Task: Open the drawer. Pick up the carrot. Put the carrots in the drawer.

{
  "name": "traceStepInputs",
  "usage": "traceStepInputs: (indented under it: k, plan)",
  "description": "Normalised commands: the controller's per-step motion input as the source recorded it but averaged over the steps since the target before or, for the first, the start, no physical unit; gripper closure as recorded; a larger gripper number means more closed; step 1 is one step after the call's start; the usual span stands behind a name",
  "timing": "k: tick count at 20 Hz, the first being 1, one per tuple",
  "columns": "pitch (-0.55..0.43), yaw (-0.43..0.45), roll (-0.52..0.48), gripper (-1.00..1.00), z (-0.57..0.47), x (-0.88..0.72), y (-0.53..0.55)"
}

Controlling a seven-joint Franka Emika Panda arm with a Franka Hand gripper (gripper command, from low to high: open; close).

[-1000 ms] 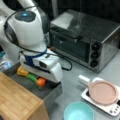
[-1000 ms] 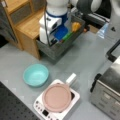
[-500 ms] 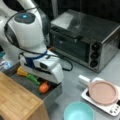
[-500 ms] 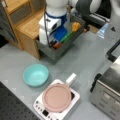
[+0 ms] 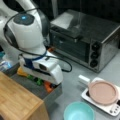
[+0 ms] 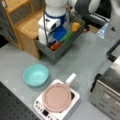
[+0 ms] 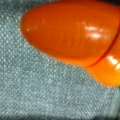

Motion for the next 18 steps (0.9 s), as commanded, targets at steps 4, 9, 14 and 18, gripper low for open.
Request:
traceStepInputs:
  k: [4,9,14,18]
  plan:
    - [-0.07,-0.031,0.145,-1.0,0.03,0.0,-0.07]
    - [-0.093,-0.12,0.129,-1.0,0.1,-0.14,0.01]
    - [-0.111,-0.456,0.108,-1.0,0.04,-0.35,0.13]
    - [-0.14,-0.545,0.116,-1.0,-0.09,-0.39,0.23]
